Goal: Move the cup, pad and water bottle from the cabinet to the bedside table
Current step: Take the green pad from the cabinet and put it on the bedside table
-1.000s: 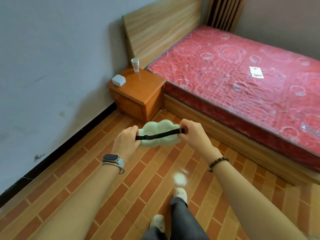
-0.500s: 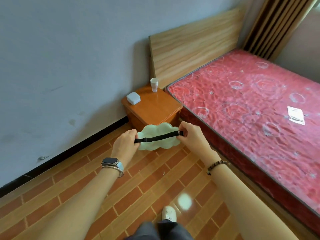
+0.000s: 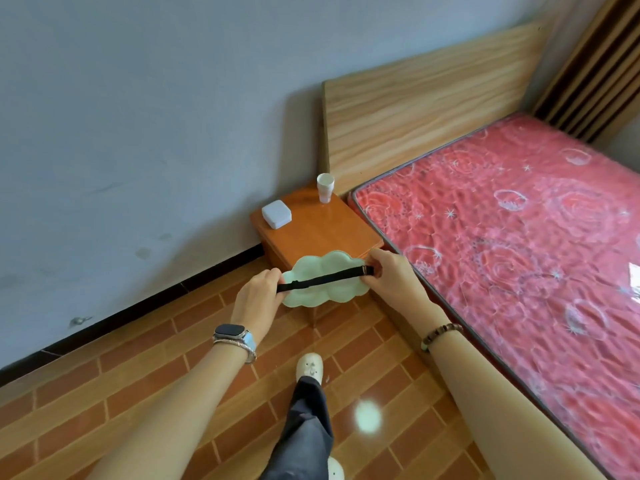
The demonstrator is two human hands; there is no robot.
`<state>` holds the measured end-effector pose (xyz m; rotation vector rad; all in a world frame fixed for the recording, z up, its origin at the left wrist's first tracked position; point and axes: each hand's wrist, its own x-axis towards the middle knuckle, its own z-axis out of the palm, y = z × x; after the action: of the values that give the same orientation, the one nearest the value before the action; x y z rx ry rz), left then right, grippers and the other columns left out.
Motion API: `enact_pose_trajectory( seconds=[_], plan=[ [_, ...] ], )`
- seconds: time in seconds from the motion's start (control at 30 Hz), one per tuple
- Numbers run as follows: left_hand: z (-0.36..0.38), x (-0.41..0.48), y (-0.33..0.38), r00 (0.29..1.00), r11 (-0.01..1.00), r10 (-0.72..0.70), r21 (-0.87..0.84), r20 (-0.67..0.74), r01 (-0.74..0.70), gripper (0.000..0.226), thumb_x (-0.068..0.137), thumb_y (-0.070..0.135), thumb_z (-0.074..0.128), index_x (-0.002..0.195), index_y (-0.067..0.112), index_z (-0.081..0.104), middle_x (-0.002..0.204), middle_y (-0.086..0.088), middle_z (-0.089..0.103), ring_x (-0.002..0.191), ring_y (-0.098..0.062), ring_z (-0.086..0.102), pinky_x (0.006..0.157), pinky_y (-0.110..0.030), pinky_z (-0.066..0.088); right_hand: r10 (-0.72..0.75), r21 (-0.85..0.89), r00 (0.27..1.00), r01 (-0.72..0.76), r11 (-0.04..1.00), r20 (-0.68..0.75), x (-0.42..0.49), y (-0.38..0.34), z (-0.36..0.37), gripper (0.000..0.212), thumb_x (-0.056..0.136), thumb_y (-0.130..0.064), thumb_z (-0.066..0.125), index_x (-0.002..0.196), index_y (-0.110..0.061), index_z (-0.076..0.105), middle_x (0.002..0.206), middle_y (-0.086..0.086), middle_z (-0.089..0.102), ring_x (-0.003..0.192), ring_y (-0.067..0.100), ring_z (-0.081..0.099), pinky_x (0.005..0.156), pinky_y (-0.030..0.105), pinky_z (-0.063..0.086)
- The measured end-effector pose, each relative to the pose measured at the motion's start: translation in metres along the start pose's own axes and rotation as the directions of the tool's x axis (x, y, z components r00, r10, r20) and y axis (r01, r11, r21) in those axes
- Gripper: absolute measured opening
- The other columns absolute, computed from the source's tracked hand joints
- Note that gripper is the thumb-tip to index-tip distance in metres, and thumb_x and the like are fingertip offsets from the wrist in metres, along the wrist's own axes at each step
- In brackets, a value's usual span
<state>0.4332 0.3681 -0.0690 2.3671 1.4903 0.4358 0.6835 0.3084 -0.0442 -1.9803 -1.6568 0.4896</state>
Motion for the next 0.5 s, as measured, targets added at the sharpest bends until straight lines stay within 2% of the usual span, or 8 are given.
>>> enact_pose_trajectory(
  seconds=[0.13, 0.27, 0.5],
  plan=[
    [0.005, 0.062, -0.006, 1.0, 1.0, -0.004, -0.015, -0.009, 0.004, 0.012, 0.084, 0.017, 0.067, 0.086, 0.012, 0.056, 0.082, -0.004, 0.061, 0.072, -0.023, 0.058, 0.055, -0.027, 0.037, -0.014, 0.003, 1.0, 0.014, 1.0, -0.003, 0.06, 0.008, 0.0, 0.024, 0.075, -0.006, 0.064, 0.071, -0.02, 0.044, 0.064, -0.002, 0.047, 0.056, 0.014, 0.042, 0.053, 0.024, 0.034],
    [0.007, 0.124, -0.015, 0.999, 0.999, -0.033, -0.04, -0.007, 0.033, 0.012, 0.084, 0.016, 0.067, 0.086, 0.012, 0.056, 0.083, -0.003, 0.06, 0.072, -0.022, 0.057, 0.056, -0.025, 0.036, -0.037, 0.008, 0.999, 0.037, 0.999, -0.007, 0.122, 0.011, -0.002, 0.02, 0.077, -0.006, 0.066, 0.074, -0.017, 0.049, 0.067, -0.002, 0.052, 0.058, 0.012, 0.045, 0.054, 0.019, 0.034],
    [0.018, 0.211, -0.03, 0.998, 0.997, -0.046, -0.067, 0.033, 0.048, 0.012, 0.084, 0.017, 0.067, 0.085, 0.014, 0.055, 0.08, 0.003, 0.054, 0.067, -0.014, 0.05, 0.056, -0.023, 0.039, 0.013, 0.057, 0.999, -0.011, 0.998, -0.039, 0.21, 0.03, 0.005, 0.015, 0.078, -0.007, 0.065, 0.078, -0.013, 0.052, 0.069, -0.001, 0.052, 0.059, 0.01, 0.044, 0.055, 0.019, 0.035]
  ],
)
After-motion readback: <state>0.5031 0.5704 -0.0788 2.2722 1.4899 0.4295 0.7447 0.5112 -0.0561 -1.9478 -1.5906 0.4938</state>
